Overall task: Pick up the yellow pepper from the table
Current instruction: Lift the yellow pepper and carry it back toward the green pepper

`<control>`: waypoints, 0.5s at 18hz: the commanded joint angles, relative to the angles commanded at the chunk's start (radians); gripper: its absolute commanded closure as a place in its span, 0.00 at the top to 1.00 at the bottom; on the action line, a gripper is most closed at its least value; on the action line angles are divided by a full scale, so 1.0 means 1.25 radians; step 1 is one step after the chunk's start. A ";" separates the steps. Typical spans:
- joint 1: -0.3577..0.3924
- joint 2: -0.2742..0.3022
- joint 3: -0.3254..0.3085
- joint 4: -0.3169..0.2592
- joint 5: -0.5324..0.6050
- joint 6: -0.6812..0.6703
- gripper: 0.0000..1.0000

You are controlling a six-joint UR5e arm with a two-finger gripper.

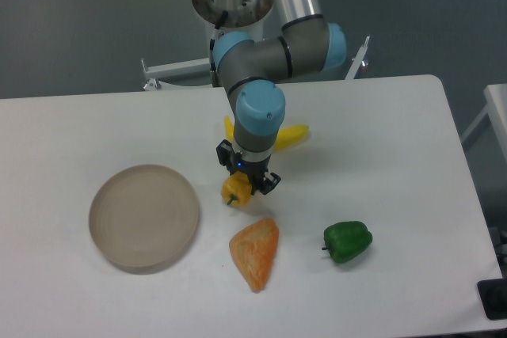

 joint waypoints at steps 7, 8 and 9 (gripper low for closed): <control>0.049 -0.010 0.139 -0.124 0.000 0.098 0.00; 0.058 -0.012 0.149 -0.125 0.000 0.118 0.00; 0.072 -0.015 0.160 -0.127 0.000 0.155 0.00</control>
